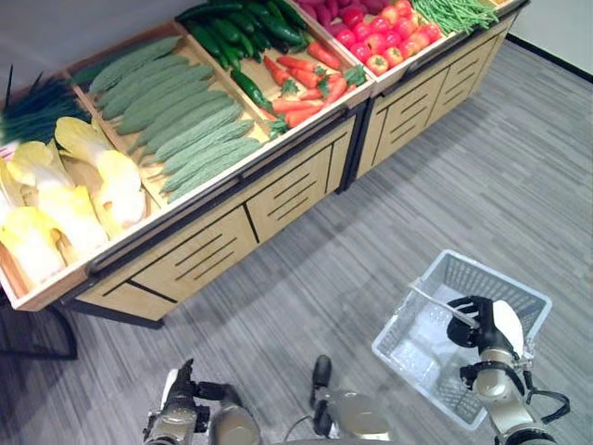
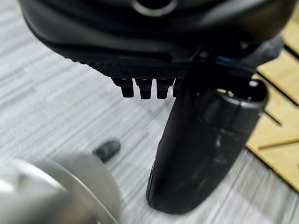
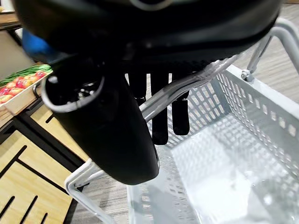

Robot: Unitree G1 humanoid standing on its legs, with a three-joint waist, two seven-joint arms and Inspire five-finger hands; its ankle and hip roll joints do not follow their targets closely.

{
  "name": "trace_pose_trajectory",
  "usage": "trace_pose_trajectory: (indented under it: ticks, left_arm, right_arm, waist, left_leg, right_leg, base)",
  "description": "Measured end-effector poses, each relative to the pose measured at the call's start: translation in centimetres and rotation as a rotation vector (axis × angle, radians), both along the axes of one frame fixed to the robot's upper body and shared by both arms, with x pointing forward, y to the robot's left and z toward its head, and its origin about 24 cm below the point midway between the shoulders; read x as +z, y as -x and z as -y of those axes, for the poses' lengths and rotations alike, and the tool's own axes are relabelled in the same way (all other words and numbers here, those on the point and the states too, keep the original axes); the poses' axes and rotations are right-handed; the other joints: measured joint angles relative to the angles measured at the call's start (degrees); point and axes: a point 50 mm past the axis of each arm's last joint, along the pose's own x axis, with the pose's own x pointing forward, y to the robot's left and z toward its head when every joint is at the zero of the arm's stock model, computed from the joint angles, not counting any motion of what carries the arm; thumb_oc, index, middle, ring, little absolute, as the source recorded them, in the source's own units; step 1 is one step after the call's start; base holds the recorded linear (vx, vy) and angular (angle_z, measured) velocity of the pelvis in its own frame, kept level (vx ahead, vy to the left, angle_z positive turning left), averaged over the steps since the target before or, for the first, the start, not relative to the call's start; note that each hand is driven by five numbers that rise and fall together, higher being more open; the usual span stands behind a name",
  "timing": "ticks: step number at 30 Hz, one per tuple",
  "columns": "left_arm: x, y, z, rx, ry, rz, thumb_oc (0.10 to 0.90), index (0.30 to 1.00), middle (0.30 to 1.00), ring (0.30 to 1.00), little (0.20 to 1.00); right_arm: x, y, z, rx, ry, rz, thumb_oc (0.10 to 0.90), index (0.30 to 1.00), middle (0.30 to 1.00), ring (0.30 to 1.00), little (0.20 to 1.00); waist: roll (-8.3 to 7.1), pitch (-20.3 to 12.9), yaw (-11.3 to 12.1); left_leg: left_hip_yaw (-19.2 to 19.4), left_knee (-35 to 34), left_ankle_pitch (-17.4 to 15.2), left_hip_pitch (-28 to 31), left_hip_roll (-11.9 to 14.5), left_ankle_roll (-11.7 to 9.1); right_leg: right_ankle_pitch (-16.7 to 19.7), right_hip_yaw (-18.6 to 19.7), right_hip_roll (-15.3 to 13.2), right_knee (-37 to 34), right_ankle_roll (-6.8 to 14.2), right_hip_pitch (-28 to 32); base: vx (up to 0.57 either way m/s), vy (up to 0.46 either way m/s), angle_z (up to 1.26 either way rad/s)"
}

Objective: Get the vegetables into the basket

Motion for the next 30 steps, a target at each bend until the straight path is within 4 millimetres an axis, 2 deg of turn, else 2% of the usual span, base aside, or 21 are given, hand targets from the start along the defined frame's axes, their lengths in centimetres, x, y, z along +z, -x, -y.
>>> trace_pose_trajectory:
  ticks: [1,2,3,5,7,10,12,15,17,19,20,21,23,24,25,27,28,30]
  left_arm:
    - [-0.1,0.3,0.1,-0.016,-0.002,-0.012,0.9,1.0,1.0,1.0,1.0]
    - [-0.2,0.2,0.3,-0.031,-0.003,-0.012,0.9,1.0,1.0,1.0,1.0]
    - [-0.3,0.4,0.6,-0.044,-0.001,-0.018,0.9,1.0,1.0,1.0,1.0]
    - [-0.5,1.1,0.6,-0.041,0.0,-0.036,0.9,1.0,1.0,1.0,1.0]
    - [-0.6,1.4,0.5,-0.04,-0.003,-0.044,0.9,1.0,1.0,1.0,1.0]
    - [-0.7,1.6,0.4,-0.047,-0.009,-0.051,0.9,1.0,1.0,1.0,1.0]
    - [-0.6,1.5,0.2,-0.041,-0.012,-0.048,0.9,1.0,1.0,1.0,1.0]
    - [-0.7,2.1,-0.2,-0.03,-0.023,-0.061,0.9,1.0,1.0,1.0,1.0]
    - [-0.7,2.9,-1.2,-0.02,-0.049,-0.077,0.9,1.0,1.0,1.0,1.0]
    - [-0.6,3.5,-2.2,-0.01,-0.079,-0.09,0.9,1.0,1.0,1.0,1.0]
    - [-0.5,3.8,-2.7,-0.005,-0.09,-0.099,0.9,1.0,1.0,1.0,1.0]
    - [-0.5,4.2,-3.1,0.006,-0.098,-0.106,0.9,1.0,1.0,1.0,1.0]
    - [-0.5,4.4,-3.4,0.028,-0.102,-0.113,0.9,1.0,1.0,1.0,1.0]
    - [-0.4,4.2,-3.4,0.025,-0.1,-0.104,0.9,1.0,1.0,1.0,1.0]
    - [-0.3,3.8,-3.3,0.022,-0.1,-0.094,0.9,1.0,1.0,1.0,1.0]
    - [-0.1,3.0,-3.4,0.021,-0.105,-0.07,0.9,1.0,1.0,1.0,1.0]
    - [0.1,2.4,-3.3,0.02,-0.11,-0.06,0.9,1.0,1.0,1.0,1.0]
    - [0.0,2.5,-3.2,0.024,-0.107,-0.063,0.9,1.0,1.0,1.0,1.0]
  right_arm:
    - [-0.3,0.0,-0.2,-0.004,-0.01,-0.007,0.4,0.3,0.3,0.3,0.3]
    - [-0.7,0.3,-0.4,-0.011,-0.019,-0.023,0.4,0.3,0.3,0.3,0.3]
    - [-0.9,0.6,-0.4,-0.015,-0.021,-0.033,0.4,0.3,0.3,0.3,0.3]
    - [-1.2,1.2,-0.3,-0.02,-0.024,-0.045,0.4,0.3,0.3,0.3,0.3]
    - [-1.4,1.3,-0.4,-0.025,-0.029,-0.055,0.4,0.3,0.3,0.3,0.3]
    - [-1.8,1.9,-0.2,-0.041,-0.03,-0.08,0.4,0.3,0.3,0.3,0.3]
    - [-1.9,2.0,-0.3,-0.042,-0.029,-0.088,0.4,0.3,0.3,0.3,0.3]
    - [-2.3,2.3,-0.3,-0.047,-0.029,-0.109,0.4,0.3,0.3,0.3,0.3]
    - [-2.5,2.1,-0.9,-0.033,-0.04,-0.115,0.4,0.3,0.3,0.3,0.3]
    - [-2.5,1.4,-1.5,-0.018,-0.046,-0.098,0.4,0.3,0.3,0.3,0.3]
    - [-2.4,0.8,-1.8,-0.011,-0.05,-0.086,0.4,0.3,0.3,0.3,0.3]
    - [-2.3,0.1,-2.3,0.005,-0.057,-0.079,0.4,0.3,0.3,0.3,0.3]
    - [-2.2,-1.5,-3.9,0.054,-0.081,-0.05,0.4,0.3,0.3,0.3,0.3]
    - [-2.2,-1.6,-4.1,0.071,-0.082,-0.049,0.4,0.3,0.3,0.3,0.3]
    - [-2.3,-1.6,-4.3,0.083,-0.083,-0.052,0.4,0.3,0.3,0.3,0.3]
    - [-2.1,-1.8,-4.5,0.09,-0.083,-0.036,0.4,0.3,0.3,0.3,0.3]
    - [-2.1,-1.7,-4.5,0.092,-0.085,-0.036,0.4,0.3,0.3,0.3,0.3]
    - [-2.4,-1.5,-4.3,0.079,-0.081,-0.047,0.4,0.3,0.3,0.3,0.3]
  waist:
    - [-0.21,0.0,0.3]
    - [-0.78,0.0,1.1]
    - [-0.49,-0.2,1.4]
    - [0.26,-0.9,0.8]
    - [0.37,-1.0,1.0]
    - [0.94,-1.3,1.1]
    - [0.3,-1.7,1.8]
    - [0.17,-2.1,2.5]
    - [-0.03,-2.4,2.5]
    - [-0.46,-2.7,3.5]
    - [-0.82,-2.6,4.0]
    - [-1.19,-2.4,4.0]
    - [-1.6,-2.1,4.0]
    - [-1.65,-2.1,3.9]
    - [-1.69,-2.0,3.9]
    - [-2.37,-1.9,3.9]
    - [-2.75,-1.5,3.7]
    - [-2.8,-1.1,3.7]
  left_leg:
    - [-3.8,-2.6,0.2,1.0,-1.3,0.2]
    - [-9.4,-2.6,0.1,1.6,-2.5,0.4]
    - [-12.1,-2.5,0.0,2.6,-3.4,0.6]
    - [-11.3,-2.2,-0.1,2.8,-3.4,0.8]
    - [-10.9,-0.2,-1.5,2.4,-4.6,3.0]
    - [-10.8,1.1,-2.8,2.0,-6.7,4.9]
    - [-10.1,3.7,-6.2,-0.4,-9.2,7.1]
    - [-9.8,4.4,-8.1,-1.1,-13.2,9.9]
    - [-9.6,4.4,-8.1,-1.4,-14.5,12.5]
    - [-9.3,4.3,-8.0,-1.7,-16.2,14.4]
    - [-9.1,4.0,-7.8,-1.6,-17.1,14.5]
    - [-8.7,3.6,-7.6,-1.2,-17.3,14.6]
    - [-8.9,1.5,-7.6,0.8,-17.6,14.6]
    - [-10.1,1.0,-7.8,1.4,-17.7,14.6]
    - [-11.2,0.1,-7.4,2.0,-17.7,14.7]
    - [-12.4,-1.5,-6.0,2.1,-18.1,14.7]
    - [-14.4,-2.0,-5.7,1.9,-18.4,14.5]
    - [-15.9,-2.0,-5.3,2.2,-18.6,14.8]
  right_leg:
    - [-0.7,0.4,0.4,0.3,0.6,-0.1]
    - [-0.7,2.1,0.8,0.8,0.5,-0.2]
    - [-0.4,2.7,1.4,1.2,0.8,-0.2]
    - [-0.7,2.2,2.2,1.8,0.4,-1.0]
    - [-0.6,2.4,1.9,2.5,0.4,-2.1]
    - [-0.4,2.9,0.9,4.8,0.2,-3.5]
    - [-0.3,4.1,-2.4,8.8,0.3,-7.0]
    - [0.7,5.6,-6.7,11.1,2.5,-8.5]
    - [0.9,7.5,-8.3,12.6,3.1,-9.5]
    - [0.9,10.8,-11.4,14.9,3.6,-9.8]
    - [2.5,11.4,-12.1,14.4,5.6,-9.1]
    - [3.0,11.6,-12.2,14.7,6.5,-9.3]
    - [3.5,11.8,-13.0,18.0,6.6,-9.6]
    - [3.4,13.1,-13.1,20.2,6.7,-10.2]
    - [2.3,14.8,-13.0,22.2,7.9,-11.7]
    - [2.0,17.2,-12.9,18.6,8.4,-12.2]
    - [2.4,17.2,-12.9,11.1,9.0,-11.3]
    - [3.5,17.6,-13.0,6.9,9.3,-11.2]
  base:
    - [0.08,0.099,0.05]
    - [0.06,0.098,-0.16]
    - [0.05,0.119,-0.14]
    - [0.12,0.281,-0.04]
    - [0.09,0.245,-0.17]
    - [0.06,0.21,-0.13]
    - [0.06,0.263,-0.09]
    - [0.05,0.244,0.09]
    - [0.04,0.202,0.17]
    - [0.05,0.233,0.03]
    - [0.04,0.249,-0.12]
    - [0.07,0.19,-0.15]
    - [0.13,0.149,0.02]
    - [0.13,0.01,0.32]
    - [0.18,-0.054,0.43]
    - [0.17,-0.096,0.5]
    - [0.14,-0.107,0.53]
    - [0.13,-0.093,0.54]
